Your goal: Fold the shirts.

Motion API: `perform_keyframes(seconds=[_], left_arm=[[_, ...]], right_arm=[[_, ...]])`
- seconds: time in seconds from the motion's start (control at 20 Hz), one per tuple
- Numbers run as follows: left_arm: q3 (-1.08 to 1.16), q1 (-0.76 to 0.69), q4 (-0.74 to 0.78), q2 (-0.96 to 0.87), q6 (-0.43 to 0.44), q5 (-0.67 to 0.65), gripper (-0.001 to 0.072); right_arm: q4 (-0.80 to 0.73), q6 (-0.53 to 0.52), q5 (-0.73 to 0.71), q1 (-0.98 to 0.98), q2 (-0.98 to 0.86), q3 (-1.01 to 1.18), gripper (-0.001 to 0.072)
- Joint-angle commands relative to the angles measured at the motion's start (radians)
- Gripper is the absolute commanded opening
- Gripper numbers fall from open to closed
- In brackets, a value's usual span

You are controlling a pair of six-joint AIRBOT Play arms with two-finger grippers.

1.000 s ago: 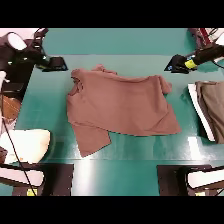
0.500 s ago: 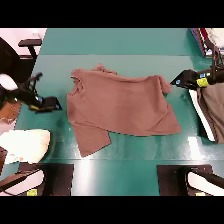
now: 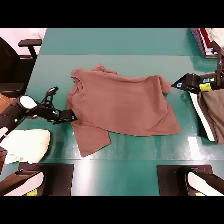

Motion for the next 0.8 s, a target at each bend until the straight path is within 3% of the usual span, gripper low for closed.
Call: perform_keyframes(seconds=[0.0,0.15,0.2,0.3,0.35,0.5,0.65,0.75], left_arm=[[-0.014,-0.045,-0.012,0.002,-0.021,0.030,0.0643],[-0.014,-0.045,0.011,0.002,-0.047,0.007,0.0642],[-0.014,-0.045,0.019,0.002,-0.047,0.008,0.0596],[-0.014,-0.045,0.025,0.003,-0.043,0.024,0.0089],[-0.009,-0.045,0.025,0.003,-0.043,0.034,0.0026],[0.061,-0.045,0.025,0.008,-0.043,0.005,0.0025],[0.129,-0.045,0.018,0.040,-0.042,-0.002,0.0026],[0.144,-0.045,0.012,0.046,-0.042,0.008,0.0026]], right_arm=[[0.006,0.001,0.026,0.000,0.005,-0.004,0.0447],[0.003,0.001,0.042,-0.001,0.005,-0.004,0.0446],[-0.003,0.001,0.046,-0.002,0.005,-0.004,0.0446],[-0.003,0.002,0.065,-0.019,0.009,-0.015,0.0447],[-0.005,0.009,0.064,-0.039,0.025,-0.048,0.0447],[-0.024,0.011,0.064,-0.171,0.114,-0.223,0.0447],[-0.160,0.058,0.072,-0.359,0.224,-0.455,0.0452],[-0.125,0.058,0.048,-0.471,0.259,-0.600,0.0453]])
